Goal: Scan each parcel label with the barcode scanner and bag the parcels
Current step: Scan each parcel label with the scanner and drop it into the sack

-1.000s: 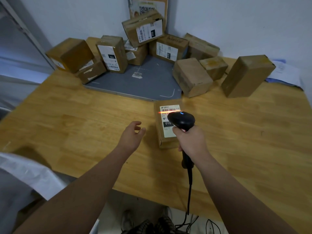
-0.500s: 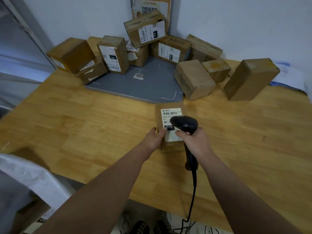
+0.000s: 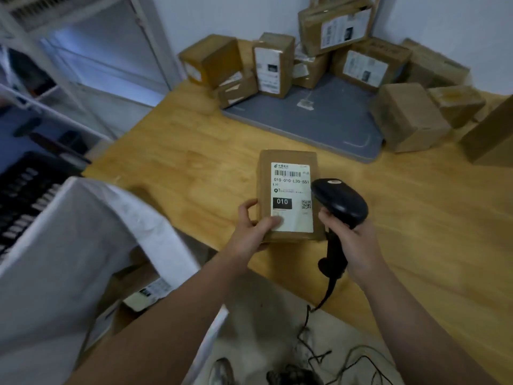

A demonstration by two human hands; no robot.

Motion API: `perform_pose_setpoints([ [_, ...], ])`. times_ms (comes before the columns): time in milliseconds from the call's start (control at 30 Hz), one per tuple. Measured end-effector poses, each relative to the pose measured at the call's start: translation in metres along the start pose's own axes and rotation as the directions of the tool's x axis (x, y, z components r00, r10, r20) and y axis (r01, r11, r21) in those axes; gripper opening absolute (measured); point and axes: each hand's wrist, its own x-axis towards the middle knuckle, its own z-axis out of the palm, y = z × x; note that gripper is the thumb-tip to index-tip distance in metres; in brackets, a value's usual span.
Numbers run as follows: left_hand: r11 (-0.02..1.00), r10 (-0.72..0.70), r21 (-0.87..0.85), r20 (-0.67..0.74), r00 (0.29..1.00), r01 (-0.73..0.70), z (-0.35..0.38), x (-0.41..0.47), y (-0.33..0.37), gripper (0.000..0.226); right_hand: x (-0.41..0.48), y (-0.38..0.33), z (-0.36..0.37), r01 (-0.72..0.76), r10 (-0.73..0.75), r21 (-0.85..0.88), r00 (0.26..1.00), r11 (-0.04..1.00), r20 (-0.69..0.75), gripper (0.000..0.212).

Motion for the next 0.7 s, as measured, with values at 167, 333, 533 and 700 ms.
perform_pose_setpoints([
  [167,0.989,0.137,-0.016,-0.219,0.966,-0.144,-0.114,-0.071,-0.050,0.087,-0.045,0.039,0.110,-0.049,0.055,-0.036,0.980,0.998,0.191,0.025],
  [333,0.971,0.233,0.153,-0.420,0.877,-0.185,-0.213,-0.136,-0.106,0.088,-0.095,0.087,0.202,-0.037,0.112,-0.196,0.916,0.980,0.386,0.029],
  [533,0.678,0.245,0.693,-0.527,0.813,0.245,-0.301,-0.168,-0.148,0.090,-0.116,0.138,0.243,-0.006,0.212,-0.515,0.916,0.857,0.342,0.020],
  [700,0.082,0.167,0.900,-0.436,0.884,0.428,-0.347,-0.164,-0.170,0.077,-0.126,0.148,0.256,0.069,0.264,-0.654,0.879,0.754,0.397,0.033],
])
